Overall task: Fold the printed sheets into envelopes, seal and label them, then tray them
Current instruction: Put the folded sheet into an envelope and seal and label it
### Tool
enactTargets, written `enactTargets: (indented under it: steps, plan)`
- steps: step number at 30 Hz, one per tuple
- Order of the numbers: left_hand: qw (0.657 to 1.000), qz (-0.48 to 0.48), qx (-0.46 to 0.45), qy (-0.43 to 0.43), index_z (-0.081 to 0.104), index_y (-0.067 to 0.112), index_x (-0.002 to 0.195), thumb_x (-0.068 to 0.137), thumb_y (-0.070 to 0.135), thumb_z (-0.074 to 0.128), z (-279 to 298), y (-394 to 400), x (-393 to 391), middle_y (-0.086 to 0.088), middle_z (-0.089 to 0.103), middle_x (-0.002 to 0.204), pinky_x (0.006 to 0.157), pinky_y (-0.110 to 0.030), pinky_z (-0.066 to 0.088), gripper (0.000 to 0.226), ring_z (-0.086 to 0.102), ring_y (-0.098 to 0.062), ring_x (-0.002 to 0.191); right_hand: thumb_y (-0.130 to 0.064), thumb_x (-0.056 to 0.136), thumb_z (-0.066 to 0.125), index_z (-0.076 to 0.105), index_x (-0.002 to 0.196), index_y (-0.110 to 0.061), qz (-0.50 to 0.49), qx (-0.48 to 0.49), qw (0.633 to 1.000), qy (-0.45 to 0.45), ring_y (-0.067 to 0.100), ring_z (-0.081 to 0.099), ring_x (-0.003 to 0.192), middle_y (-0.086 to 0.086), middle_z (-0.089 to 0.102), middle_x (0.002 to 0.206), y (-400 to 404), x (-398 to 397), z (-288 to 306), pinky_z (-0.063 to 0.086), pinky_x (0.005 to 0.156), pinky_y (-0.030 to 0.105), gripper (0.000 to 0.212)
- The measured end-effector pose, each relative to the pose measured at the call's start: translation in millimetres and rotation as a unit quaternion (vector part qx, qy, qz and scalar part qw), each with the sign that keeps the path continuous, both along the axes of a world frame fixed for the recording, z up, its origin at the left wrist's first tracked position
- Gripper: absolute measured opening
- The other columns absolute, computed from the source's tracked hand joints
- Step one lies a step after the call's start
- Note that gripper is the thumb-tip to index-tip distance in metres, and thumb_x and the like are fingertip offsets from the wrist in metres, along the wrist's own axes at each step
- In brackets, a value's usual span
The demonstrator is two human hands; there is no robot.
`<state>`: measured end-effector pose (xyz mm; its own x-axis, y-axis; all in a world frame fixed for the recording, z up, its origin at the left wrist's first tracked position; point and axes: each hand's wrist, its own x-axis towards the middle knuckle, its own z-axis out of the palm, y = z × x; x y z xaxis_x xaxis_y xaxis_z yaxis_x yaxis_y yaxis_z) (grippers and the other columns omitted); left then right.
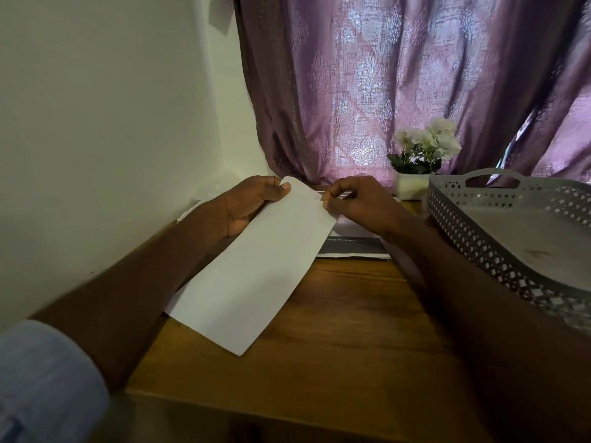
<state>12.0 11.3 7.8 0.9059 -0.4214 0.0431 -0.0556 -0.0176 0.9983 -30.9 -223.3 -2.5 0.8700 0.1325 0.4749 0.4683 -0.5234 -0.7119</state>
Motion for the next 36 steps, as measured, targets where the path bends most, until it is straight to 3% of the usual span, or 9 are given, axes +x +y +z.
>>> enactTargets:
  steps: [5, 8, 11, 14, 18, 21, 24, 30, 36]
  plan:
    - [1.0, -0.005, 0.005, -0.009, 0.07, 0.005, 0.111, 0.102, 0.022, 0.06, -1, -1, 1, -0.01, 0.078, 0.101, 0.079, -0.034, 0.063, 0.021, 0.076, -0.023, 0.086, -0.008, 0.09, 0.07, 0.076, 0.091, -0.009, 0.005, 0.02, 0.999, 0.048, -0.009, 0.059, 0.065, -0.008, 0.071, 0.08, 2, -6, 5, 0.043, 0.059, 0.008, 0.007]
    - [1.0, -0.005, 0.002, -0.01, 0.07, 0.006, 0.111, 0.102, 0.022, 0.061, 0, -1, 1, -0.01, 0.078, 0.102, 0.078, -0.034, 0.062, 0.021, 0.076, -0.022, 0.086, -0.009, 0.09, 0.069, 0.075, 0.097, -0.005, 0.008, 0.056, 0.995, 0.081, 0.005, 0.062, 0.078, 0.001, 0.072, 0.089, 2, -7, 6, 0.048, 0.067, 0.02, 0.01]
    - [1.0, -0.011, 0.003, -0.015, 0.07, 0.006, 0.112, 0.102, 0.022, 0.061, 0, -2, 1, -0.01, 0.078, 0.102, 0.077, -0.033, 0.062, 0.021, 0.076, -0.022, 0.086, -0.017, 0.089, 0.073, 0.077, 0.091, -0.014, -0.007, 0.106, 0.987, 0.121, 0.015, 0.066, 0.085, 0.001, 0.076, 0.09, 2, -6, 6, 0.052, 0.075, 0.035, 0.006]
    - [1.0, -0.02, -0.001, -0.015, 0.071, 0.007, 0.107, 0.103, 0.02, 0.06, -1, -4, -2, -0.008, 0.079, 0.096, 0.07, -0.03, 0.062, 0.018, 0.077, -0.02, 0.081, -0.018, 0.086, 0.077, 0.078, 0.083, -0.019, -0.009, 0.139, 0.98, 0.139, 0.017, 0.067, 0.084, -0.004, 0.076, 0.08, 1, -5, 6, 0.054, 0.074, 0.034, 0.003]
    - [1.0, -0.024, -0.001, -0.016, 0.071, 0.006, 0.11, 0.103, 0.02, 0.059, -1, -4, -2, -0.009, 0.079, 0.099, 0.073, -0.031, 0.063, 0.019, 0.077, -0.02, 0.083, -0.012, 0.083, 0.079, 0.075, 0.086, -0.018, 0.002, 0.17, 0.975, 0.143, 0.019, 0.068, 0.083, 0.001, 0.076, 0.082, 2, -4, 6, 0.056, 0.071, 0.031, 0.007]
    - [1.0, -0.021, -0.002, -0.013, 0.07, 0.006, 0.113, 0.102, 0.021, 0.06, -1, -4, -2, -0.01, 0.078, 0.103, 0.076, -0.032, 0.063, 0.021, 0.076, -0.021, 0.086, -0.009, 0.082, 0.079, 0.073, 0.098, -0.014, -0.001, 0.215, 0.966, 0.143, 0.023, 0.072, 0.088, 0.008, 0.077, 0.091, 2, -3, 9, 0.06, 0.08, 0.038, 0.018]
    - [1.0, -0.019, -0.002, -0.012, 0.071, 0.007, 0.112, 0.102, 0.023, 0.061, -1, -5, -1, -0.01, 0.078, 0.105, 0.077, -0.033, 0.062, 0.021, 0.076, -0.022, 0.088, -0.01, 0.084, 0.078, 0.075, 0.095, -0.015, -0.009, 0.219, 0.964, 0.147, 0.025, 0.072, 0.09, 0.008, 0.078, 0.092, 2, -2, 9, 0.059, 0.086, 0.042, 0.012]
    - [1.0, -0.024, -0.001, -0.007, 0.071, 0.006, 0.11, 0.103, 0.021, 0.06, 0, -6, -4, -0.01, 0.079, 0.102, 0.076, -0.032, 0.062, 0.02, 0.076, -0.022, 0.087, -0.019, 0.09, 0.075, 0.077, 0.093, -0.018, -0.022, 0.259, 0.952, 0.163, 0.022, 0.069, 0.084, 0.006, 0.076, 0.088, 8, -1, 7, 0.054, 0.066, 0.029, 0.004]
    - [1.0, -0.026, 0.006, -0.001, 0.07, 0.006, 0.121, 0.101, 0.024, 0.063, 1, -8, -6, -0.015, 0.076, 0.114, 0.091, -0.04, 0.059, 0.028, 0.075, -0.027, 0.097, -0.007, 0.088, 0.071, 0.075, 0.093, -0.016, -0.014, 0.294, 0.933, 0.207, 0.021, 0.068, 0.078, 0.006, 0.075, 0.086, 9, 6, 6, 0.05, 0.055, 0.024, 0.011]
